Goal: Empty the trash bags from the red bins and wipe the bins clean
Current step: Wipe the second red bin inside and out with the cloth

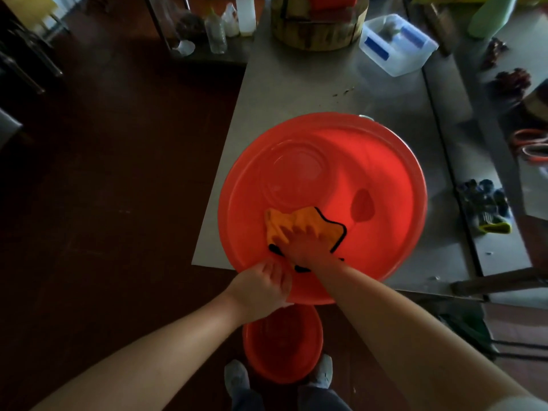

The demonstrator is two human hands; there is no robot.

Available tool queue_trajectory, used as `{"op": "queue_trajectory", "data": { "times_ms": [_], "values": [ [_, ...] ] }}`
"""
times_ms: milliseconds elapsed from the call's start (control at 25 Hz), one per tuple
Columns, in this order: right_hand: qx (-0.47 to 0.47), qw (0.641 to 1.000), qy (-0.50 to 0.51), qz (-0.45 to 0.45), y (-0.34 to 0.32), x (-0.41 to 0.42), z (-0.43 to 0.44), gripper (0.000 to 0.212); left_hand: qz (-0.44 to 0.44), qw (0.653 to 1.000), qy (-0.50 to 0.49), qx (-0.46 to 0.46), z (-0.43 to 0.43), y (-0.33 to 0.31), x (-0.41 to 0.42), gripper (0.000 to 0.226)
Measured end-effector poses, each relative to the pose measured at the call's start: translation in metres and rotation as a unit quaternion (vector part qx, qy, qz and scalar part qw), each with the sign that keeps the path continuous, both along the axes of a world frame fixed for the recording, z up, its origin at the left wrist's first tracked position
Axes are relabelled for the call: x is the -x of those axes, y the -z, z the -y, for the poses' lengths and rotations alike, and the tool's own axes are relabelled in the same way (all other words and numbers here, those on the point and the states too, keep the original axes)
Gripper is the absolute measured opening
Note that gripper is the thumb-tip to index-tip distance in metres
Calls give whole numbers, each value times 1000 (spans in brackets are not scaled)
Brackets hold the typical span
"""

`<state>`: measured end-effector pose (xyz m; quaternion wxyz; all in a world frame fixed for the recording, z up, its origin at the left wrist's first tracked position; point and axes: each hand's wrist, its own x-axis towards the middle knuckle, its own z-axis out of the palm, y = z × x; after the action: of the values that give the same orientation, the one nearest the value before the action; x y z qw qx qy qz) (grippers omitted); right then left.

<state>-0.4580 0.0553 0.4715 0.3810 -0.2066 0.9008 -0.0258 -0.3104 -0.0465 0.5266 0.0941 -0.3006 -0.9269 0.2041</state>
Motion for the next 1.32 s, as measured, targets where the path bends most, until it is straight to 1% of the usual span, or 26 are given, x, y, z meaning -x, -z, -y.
{"op": "queue_trajectory", "data": {
  "times_ms": [40,80,120,200,240,320,400,480,520,640,760,800,880,920,960,1040,1120,1200,1240,1280,1320],
  "values": [
    [-8,997,-26,-66,5,1,-14,65,23,1000,-16,-2,0,-3,-1,60],
    [-34,991,-56,-120,1,3,-32,62,16,1000,-2,-1,1,0,-3,59],
    [-47,981,-85,-169,-3,10,-49,58,30,999,-15,13,2,-3,-4,60],
    [-85,966,-109,-219,-16,25,-77,53,46,998,-18,43,2,-9,-4,63],
    [-102,964,-110,-218,-21,26,-84,52,38,999,3,37,3,-6,-4,65],
    [-113,967,-100,-203,-27,10,-84,56,46,998,10,49,2,-14,-1,66],
    [-90,985,-64,-135,-32,-13,-70,63,45,996,30,72,2,-19,4,59],
    [-96,992,-62,-61,-37,-30,-56,67,72,994,18,81,3,-28,7,52],
    [-97,993,-63,-40,-40,-37,-53,68,79,993,13,87,3,-31,8,49],
    [-101,992,-58,-44,-57,-46,-64,70,90,992,12,84,5,-39,8,42],
    [-133,987,-79,-49,-77,-49,-83,70,104,992,12,77,6,-51,8,22],
    [-145,986,-76,-43,-85,-50,-87,71,107,991,8,78,6,-54,8,20],
    [-162,984,-75,-29,-95,-53,-92,72,134,988,-1,80,5,-52,9,25],
    [-166,982,-80,-29,-99,-55,-94,72,125,989,3,81,5,-55,11,26],
    [-165,982,-88,-36,-99,-58,-94,71,118,990,4,78,5,-57,14,26],
    [-162,979,-109,-58,-94,-60,-90,66,147,986,2,72,5,-54,16,28],
    [-159,979,-108,-65,-85,-53,-80,63,117,992,23,49,10,-47,19,33],
    [-162,982,-90,-38,-66,-44,-68,68,122,990,40,63,11,-35,19,46],
    [-160,983,-81,-30,-57,-41,-63,69,108,990,59,67,11,-30,17,54],
    [-148,986,-73,-34,-48,-35,-59,69,96,991,72,61,12,-27,17,59],
    [-123,989,-65,-52,-36,-26,-55,69,121,989,67,60,12,-23,17,63]
  ]
}}
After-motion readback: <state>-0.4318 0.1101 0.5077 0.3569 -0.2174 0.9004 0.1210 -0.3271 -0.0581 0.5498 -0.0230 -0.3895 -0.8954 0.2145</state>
